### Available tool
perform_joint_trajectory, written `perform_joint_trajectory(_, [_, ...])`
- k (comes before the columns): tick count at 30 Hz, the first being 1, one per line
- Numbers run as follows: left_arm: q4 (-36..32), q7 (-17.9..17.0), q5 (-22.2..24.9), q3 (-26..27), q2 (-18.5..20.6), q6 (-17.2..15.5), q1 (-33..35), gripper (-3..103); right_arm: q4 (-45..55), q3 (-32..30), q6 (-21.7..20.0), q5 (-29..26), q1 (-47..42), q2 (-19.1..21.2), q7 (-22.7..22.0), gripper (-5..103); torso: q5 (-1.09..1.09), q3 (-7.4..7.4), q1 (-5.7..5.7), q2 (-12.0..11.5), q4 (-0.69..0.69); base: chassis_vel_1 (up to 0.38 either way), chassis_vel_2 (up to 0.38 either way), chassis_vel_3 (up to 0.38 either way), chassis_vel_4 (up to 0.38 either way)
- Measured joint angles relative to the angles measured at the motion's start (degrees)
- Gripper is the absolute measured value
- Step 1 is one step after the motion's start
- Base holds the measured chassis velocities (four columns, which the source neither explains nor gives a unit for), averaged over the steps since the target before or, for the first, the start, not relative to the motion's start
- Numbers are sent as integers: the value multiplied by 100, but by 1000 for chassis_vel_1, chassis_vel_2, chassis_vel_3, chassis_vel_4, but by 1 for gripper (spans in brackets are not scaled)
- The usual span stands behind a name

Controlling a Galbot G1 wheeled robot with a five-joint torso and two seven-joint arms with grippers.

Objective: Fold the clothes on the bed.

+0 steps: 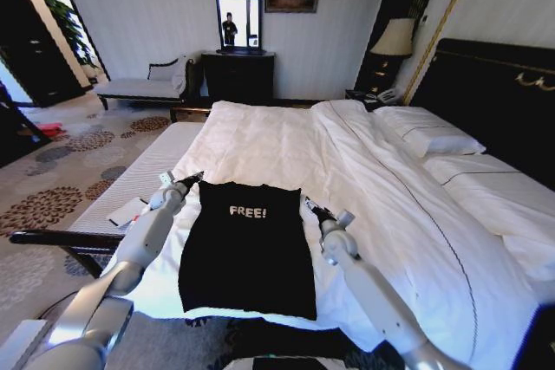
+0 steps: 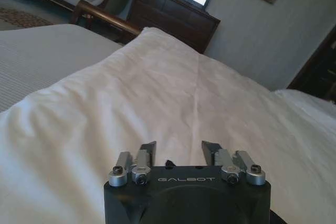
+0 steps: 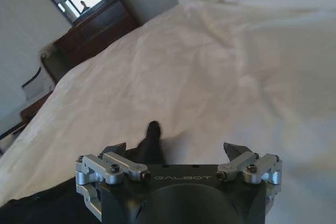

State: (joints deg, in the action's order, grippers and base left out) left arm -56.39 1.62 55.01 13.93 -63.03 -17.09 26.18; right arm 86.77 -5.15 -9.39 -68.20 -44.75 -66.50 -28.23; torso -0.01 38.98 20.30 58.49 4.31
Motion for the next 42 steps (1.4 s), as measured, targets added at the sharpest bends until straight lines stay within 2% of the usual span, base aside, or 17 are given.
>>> perform_joint_trajectory(1, [-131,-39,78,106,13,-12,81,58,-214,86,-13,-89,209,-38,65,100,0,0,0,0,-1,0,0,0,0])
perform_joint_trajectory(6, [-789,-186,534,435,102,-95,327,69,-663,229,94,-98,576,-144,395,100,2,0,1,0,1,0,0,0,0])
perform_joint_trajectory(10, [-2009,-480,1253,790,343,-192,694,90,-1015,372,205,-78,811,-197,775,100,2,0,0,0,2,0,0,0,0])
perform_joint_trajectory(11, [-2009,-480,1253,790,343,-192,694,90,-1015,372,205,-78,811,-197,775,100,2,0,0,0,2,0,0,0,0])
perform_joint_trajectory(13, [-2496,-589,1478,889,445,-216,825,98,-1171,444,217,-71,898,-259,820,100,2,-1,-1,1,2,0,0,0,0])
perform_joint_trajectory(15, [-2804,-675,1637,968,512,-244,892,100,-1286,502,221,-62,958,-316,833,100,2,0,-1,1,1,0,0,0,0])
perform_joint_trajectory(23, [-3297,-832,1897,1079,655,-306,981,100,-1525,684,247,73,1008,-369,1005,100,2,0,0,1,2,0,0,0,0])
perform_joint_trajectory(24, [-3334,-840,1904,1090,667,-313,1006,100,-1570,697,256,101,1011,-379,1046,103,2,0,-1,1,2,0,0,0,0])
perform_joint_trajectory(28, [-3408,-850,1898,1117,680,-331,1102,100,-1641,714,264,122,1034,-383,1117,90,1,0,0,1,1,0,0,0,0])
perform_joint_trajectory(29, [-3412,-853,1885,1122,679,-337,1126,100,-1649,718,265,122,1039,-377,1132,90,1,0,0,1,1,0,0,0,0])
perform_joint_trajectory(32, [-3401,-856,1812,1125,649,-347,1165,100,-1666,722,265,121,1045,-354,1177,73,1,0,-1,1,2,0,0,0,0])
perform_joint_trajectory(34, [-3389,-858,1793,1125,636,-349,1171,100,-1675,722,265,125,1047,-349,1191,73,1,0,-1,1,2,0,0,0,0])
perform_joint_trajectory(37, [-3347,-867,1733,1125,619,-352,1193,100,-1693,722,267,185,1049,-321,1257,56,1,0,0,1,2,0,0,0,0])
perform_joint_trajectory(39, [-3334,-877,1718,1125,619,-352,1199,100,-1692,724,274,220,1047,-301,1287,56,1,0,0,1,2,0,0,0,0])
perform_joint_trajectory(40, [-3325,-909,1714,1127,622,-353,1204,100,-1689,734,279,262,1037,-277,1320,46,1,0,0,1,1,0,0,0,0])
perform_joint_trajectory(41, [-3325,-946,1720,1135,624,-361,1206,100,-1680,748,277,313,1022,-250,1349,46,1,0,0,1,1,0,0,0,0])
perform_joint_trajectory(42, [-3333,-975,1734,1150,629,-374,1206,100,-1674,765,267,377,1009,-218,1383,40,1,0,0,1,1,0,0,0,0])
